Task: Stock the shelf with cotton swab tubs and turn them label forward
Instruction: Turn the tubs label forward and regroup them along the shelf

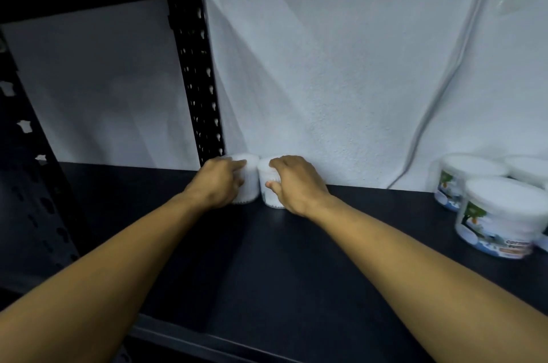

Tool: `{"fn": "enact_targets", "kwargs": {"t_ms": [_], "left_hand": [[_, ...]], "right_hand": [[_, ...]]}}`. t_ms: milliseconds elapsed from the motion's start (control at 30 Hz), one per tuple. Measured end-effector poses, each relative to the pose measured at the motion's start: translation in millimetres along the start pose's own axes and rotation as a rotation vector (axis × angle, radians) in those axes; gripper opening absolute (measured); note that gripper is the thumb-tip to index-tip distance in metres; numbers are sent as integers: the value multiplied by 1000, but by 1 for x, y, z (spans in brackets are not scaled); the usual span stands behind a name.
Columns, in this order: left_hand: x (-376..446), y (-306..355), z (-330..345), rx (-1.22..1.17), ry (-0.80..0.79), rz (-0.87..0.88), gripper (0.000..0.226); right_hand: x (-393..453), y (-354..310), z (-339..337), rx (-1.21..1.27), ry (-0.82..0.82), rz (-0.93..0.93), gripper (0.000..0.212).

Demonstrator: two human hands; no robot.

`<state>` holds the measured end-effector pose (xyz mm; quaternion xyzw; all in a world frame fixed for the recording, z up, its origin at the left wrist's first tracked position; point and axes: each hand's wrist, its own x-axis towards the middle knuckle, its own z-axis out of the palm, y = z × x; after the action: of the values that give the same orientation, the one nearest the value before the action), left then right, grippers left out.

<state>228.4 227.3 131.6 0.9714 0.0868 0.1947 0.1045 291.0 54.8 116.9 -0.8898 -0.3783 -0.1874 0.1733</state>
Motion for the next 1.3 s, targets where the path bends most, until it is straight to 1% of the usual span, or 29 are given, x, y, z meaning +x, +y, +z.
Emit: {"fn": "enact_targets", "kwargs": {"t_ms": [133, 300, 467, 567, 767, 1033, 1067, 1100, 1167, 1233, 1300], "left_hand": [[-27, 20, -9, -85, -51, 21, 44], [-70, 59, -18, -130, -38, 97, 41], [-111, 95, -27, -245, -87, 173, 42], [-131, 115, -30, -247, -123, 250, 42], [-167, 155, -30, -274, -131, 401, 41], [-188, 184, -33, -322, -195, 497, 45], [-189, 186, -36, -327, -201, 489, 49], [-189, 189, -38, -321, -209, 471, 58], [-188, 197, -44, -275, -242, 389, 88], [-184, 211, -50, -186, -297, 270, 111], [-176, 226, -52, -60, -342, 195, 120]], "right_hand": [[-38, 8, -26, 29, -21, 19, 45], [-99, 18, -63, 44, -37, 24, 48], [-162, 26, -102, 37, -44, 31, 48], [-197, 33, -121, 18, -40, 35, 47], [-260, 50, -151, 8, 27, 79, 45], [-308, 67, -185, 39, 21, 79, 44], [-310, 67, -187, 44, 8, 77, 45], [-311, 67, -189, 49, -4, 82, 47], [-312, 64, -192, 52, -3, 115, 56], [-308, 60, -194, 24, 13, 180, 68], [-300, 57, -197, -17, -27, 283, 80]]}}
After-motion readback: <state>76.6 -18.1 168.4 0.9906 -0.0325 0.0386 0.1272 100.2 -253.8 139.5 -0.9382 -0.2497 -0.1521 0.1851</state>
